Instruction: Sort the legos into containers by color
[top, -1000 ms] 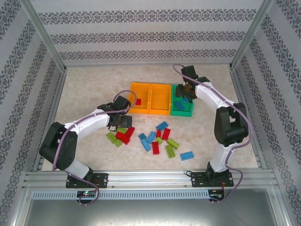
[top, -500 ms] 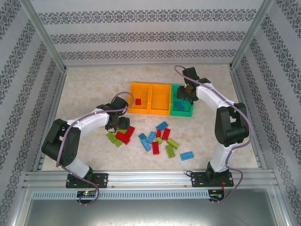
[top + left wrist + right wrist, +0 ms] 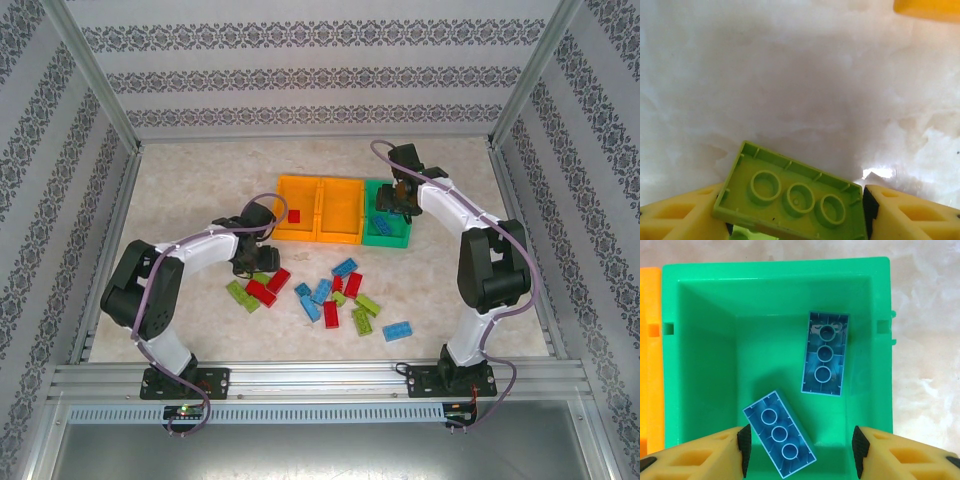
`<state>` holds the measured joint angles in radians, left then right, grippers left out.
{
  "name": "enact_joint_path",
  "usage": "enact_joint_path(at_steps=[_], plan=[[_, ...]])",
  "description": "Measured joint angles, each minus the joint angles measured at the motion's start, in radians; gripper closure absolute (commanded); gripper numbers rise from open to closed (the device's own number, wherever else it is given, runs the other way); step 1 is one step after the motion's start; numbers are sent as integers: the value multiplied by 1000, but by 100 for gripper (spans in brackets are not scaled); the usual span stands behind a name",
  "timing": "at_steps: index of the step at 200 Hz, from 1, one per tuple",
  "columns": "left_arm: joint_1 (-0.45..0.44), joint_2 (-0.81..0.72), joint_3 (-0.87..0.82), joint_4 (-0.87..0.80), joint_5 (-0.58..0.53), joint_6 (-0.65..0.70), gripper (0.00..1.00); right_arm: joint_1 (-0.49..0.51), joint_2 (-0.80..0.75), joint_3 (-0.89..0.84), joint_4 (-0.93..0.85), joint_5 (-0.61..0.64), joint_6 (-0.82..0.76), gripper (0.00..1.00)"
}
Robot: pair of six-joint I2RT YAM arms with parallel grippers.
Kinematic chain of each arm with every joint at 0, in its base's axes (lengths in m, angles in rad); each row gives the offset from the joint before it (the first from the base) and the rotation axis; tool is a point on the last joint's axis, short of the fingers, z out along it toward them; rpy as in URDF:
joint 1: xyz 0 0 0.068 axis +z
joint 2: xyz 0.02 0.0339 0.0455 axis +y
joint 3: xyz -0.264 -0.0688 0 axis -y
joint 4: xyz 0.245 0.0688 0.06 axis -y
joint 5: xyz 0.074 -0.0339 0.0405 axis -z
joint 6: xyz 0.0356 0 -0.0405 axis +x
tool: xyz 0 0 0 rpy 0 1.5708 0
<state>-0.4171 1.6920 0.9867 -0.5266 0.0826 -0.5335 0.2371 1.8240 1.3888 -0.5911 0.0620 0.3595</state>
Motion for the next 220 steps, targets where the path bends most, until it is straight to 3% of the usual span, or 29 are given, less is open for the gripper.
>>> enact_joint_path(at_steps=[53,118,168,220], plan=[[29,46,54,4,7,1,50,-11,-6,-20,1,0,0,41],[40,74,77,4,8,5,50,-13,-23,-37,3,0,0,41],[40,56,75,5,12,24,32,-13,-26,-39,5,0,0,41],[36,-80,27,6,15,129,20,-13,-41,-53,8,-27,-15,36]])
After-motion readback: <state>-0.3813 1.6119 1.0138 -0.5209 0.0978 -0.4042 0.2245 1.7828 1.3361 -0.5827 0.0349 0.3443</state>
